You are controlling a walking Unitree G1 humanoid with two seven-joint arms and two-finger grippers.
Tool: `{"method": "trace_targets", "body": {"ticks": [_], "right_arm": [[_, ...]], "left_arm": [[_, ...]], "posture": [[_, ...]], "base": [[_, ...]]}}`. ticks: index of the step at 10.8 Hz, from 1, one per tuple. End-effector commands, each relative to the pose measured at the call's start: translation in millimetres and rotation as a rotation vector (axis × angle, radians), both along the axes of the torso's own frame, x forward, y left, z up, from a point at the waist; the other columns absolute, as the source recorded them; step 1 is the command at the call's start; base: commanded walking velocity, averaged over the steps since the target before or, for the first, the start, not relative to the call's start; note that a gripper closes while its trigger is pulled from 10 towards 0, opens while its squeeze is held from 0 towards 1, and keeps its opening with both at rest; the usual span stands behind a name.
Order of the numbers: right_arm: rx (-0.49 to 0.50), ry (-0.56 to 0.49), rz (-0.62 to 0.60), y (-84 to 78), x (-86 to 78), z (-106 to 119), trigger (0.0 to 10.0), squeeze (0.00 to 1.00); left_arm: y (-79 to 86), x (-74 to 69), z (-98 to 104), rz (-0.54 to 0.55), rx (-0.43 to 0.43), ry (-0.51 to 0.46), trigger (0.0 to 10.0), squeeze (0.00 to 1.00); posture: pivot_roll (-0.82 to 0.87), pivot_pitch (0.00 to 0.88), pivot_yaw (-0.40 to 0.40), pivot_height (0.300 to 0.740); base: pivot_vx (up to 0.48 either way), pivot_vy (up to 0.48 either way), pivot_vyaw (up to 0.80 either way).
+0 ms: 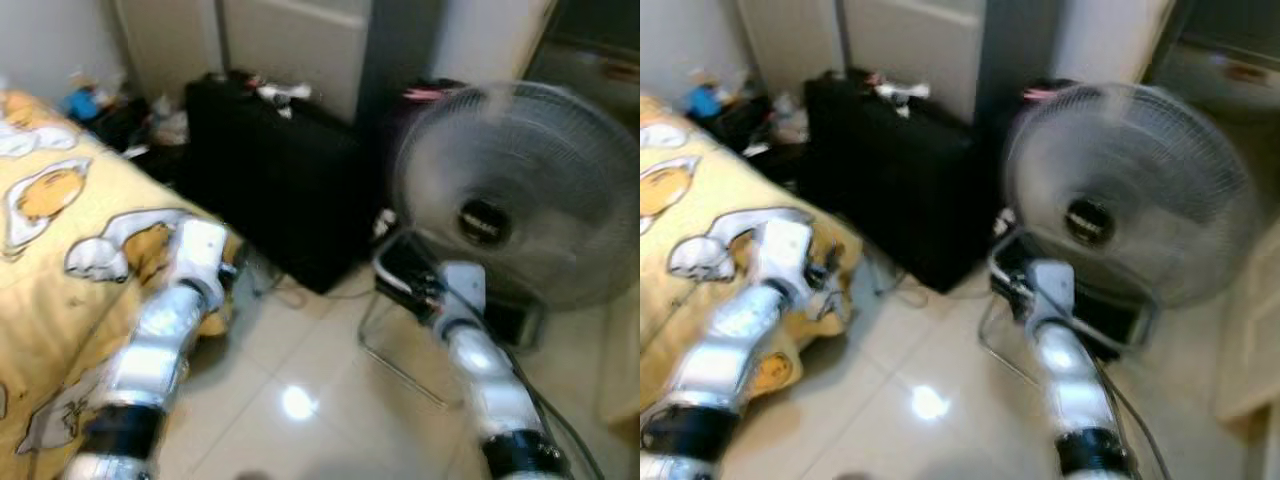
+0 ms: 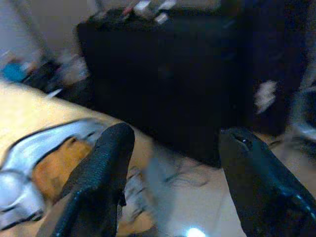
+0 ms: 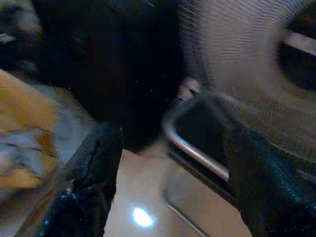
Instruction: Clean up the room
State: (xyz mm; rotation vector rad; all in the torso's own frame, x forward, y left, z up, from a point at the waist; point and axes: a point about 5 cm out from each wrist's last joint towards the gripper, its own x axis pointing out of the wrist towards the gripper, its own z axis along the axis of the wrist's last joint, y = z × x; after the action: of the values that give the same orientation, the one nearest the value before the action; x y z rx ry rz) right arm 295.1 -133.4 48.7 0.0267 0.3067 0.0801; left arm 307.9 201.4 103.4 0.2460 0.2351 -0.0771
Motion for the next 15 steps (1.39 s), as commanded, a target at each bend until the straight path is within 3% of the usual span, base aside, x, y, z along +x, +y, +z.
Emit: {"method": "trace_targets", "body": {"ticks": [1,7,13,15], "right_arm": [[-0.028,0.026,-0.037,-17.2,-4.1,-7.5,10.0,0.00],[-0.038,0.050,-0.027,-24.2,0.2,-17.8,10.0,0.00],[-0.015,0.038,-0.006,-18.3,3.3,-17.2,10.0,0.00],[-0.022,0.032,-0.005,-18.2,3.6,-16.3,10.0,0.00]], "left_arm": [[-14.1,3.7,6.3,-0.041,-0.015,-0.027,10.0,0.00],[-18.9,4.1,1.8,-0.045,-0.021,-0.016,10.0,0.00],[-19.2,4.6,1.7,-0.060,-0.022,-0.019,10.0,0.00],[-18.9,5.2,3.7,-0.056,-0.030,-0.032,10.0,0.00]], "posture": [[0.05,0.000,-0.034,0.740],[0.01,0.000,-0.016,0.740],[0.01,0.000,-0.014,0.740],[0.01,0.000,-0.016,0.740]], "base": [[0.296,0.000,0.00],[0.294,0.000,0.00],[0.193,0.000,-0.80],[0.000,0.000,0.00]]}}
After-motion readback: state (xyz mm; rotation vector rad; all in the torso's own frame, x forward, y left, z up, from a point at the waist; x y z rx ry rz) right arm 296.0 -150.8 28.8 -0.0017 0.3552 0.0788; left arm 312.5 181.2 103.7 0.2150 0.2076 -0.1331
